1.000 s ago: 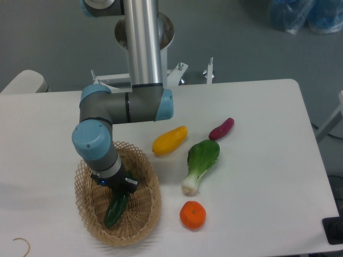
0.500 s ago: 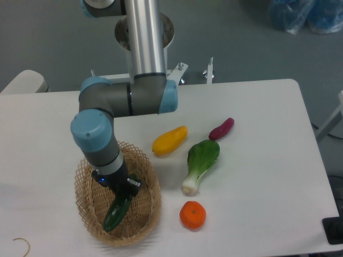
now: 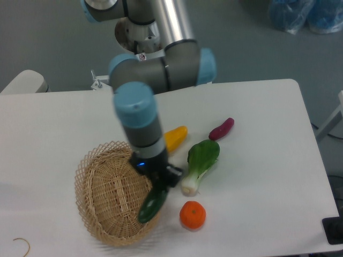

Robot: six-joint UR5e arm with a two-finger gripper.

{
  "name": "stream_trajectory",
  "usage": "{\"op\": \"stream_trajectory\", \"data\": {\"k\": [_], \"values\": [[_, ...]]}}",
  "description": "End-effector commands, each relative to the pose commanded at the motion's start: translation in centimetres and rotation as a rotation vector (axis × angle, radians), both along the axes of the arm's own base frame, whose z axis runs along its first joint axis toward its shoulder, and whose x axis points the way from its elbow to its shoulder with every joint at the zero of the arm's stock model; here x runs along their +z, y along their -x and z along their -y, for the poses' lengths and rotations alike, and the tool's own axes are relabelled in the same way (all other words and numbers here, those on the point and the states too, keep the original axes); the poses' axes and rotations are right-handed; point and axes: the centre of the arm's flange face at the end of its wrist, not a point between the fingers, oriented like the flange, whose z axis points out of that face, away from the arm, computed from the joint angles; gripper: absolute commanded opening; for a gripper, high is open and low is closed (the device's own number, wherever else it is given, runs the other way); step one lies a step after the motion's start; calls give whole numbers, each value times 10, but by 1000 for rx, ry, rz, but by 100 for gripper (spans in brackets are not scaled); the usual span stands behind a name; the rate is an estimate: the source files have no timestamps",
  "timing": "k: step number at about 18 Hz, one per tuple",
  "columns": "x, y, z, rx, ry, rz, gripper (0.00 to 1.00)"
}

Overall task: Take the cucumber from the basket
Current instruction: 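Lift the cucumber out of the basket and carry it beside the bok choy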

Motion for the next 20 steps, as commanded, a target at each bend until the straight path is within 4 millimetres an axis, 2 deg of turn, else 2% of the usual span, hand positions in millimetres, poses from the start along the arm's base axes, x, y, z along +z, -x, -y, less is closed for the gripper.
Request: {"op": "stream_trajectory", "data": {"k": [6,8,10,13,20], "values": [[3,87,70,-130,23,-10,10],[1,107,91,-173,40,-12,10],[-1,117,104,-200,57,-8,10],[-2,124,112,-235,68,-12,10],[-6,127,112,-233,68,-7,10]]}}
